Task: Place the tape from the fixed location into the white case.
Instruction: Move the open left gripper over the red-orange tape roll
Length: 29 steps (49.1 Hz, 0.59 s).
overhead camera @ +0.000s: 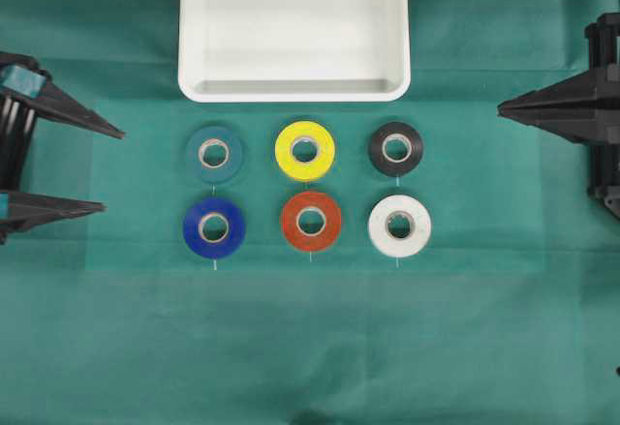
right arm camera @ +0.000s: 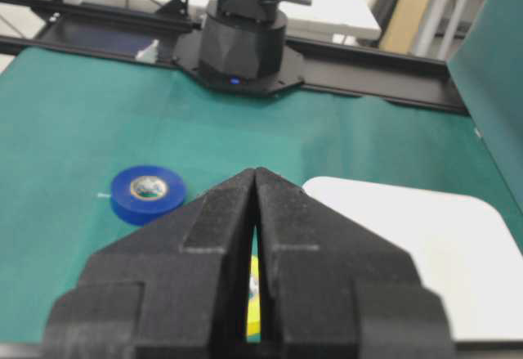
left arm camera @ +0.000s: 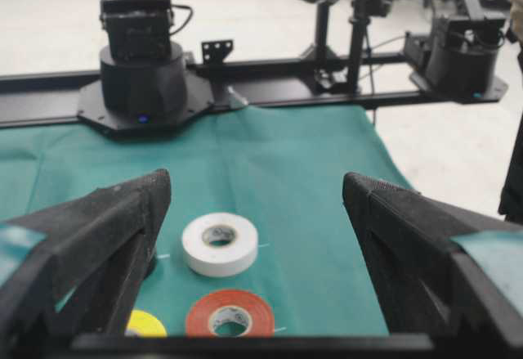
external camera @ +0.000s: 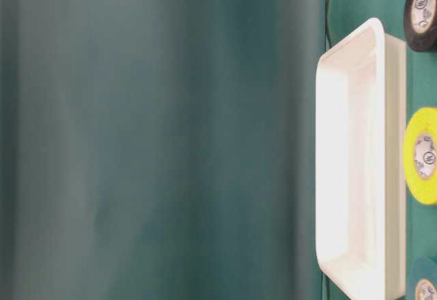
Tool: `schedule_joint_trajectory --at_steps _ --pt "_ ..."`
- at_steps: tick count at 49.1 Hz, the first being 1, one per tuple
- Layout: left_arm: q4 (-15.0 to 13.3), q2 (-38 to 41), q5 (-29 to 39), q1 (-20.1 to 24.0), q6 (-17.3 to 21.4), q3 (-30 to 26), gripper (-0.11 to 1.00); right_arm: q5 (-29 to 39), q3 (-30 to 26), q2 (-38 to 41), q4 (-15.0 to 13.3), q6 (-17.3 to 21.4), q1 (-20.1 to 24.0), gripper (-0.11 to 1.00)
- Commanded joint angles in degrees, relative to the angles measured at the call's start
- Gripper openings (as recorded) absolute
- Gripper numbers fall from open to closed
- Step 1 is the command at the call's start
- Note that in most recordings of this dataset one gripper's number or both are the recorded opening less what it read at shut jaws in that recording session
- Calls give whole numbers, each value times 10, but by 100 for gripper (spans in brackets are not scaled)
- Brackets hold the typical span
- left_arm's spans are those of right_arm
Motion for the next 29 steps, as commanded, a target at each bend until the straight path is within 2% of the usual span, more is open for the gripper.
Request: schedule_joint_trajectory --at_steps 1,17,29 --pt "-1 31 -14 7 2 -27 98 -2 -15 3 0 1 -1 0" --pt "-1 149 -64 18 4 -95 98 -2 -15 3 0 1 -1 0" --pt "-1 222 -69 18 7 -159 98 -2 -15 4 0 1 0 0"
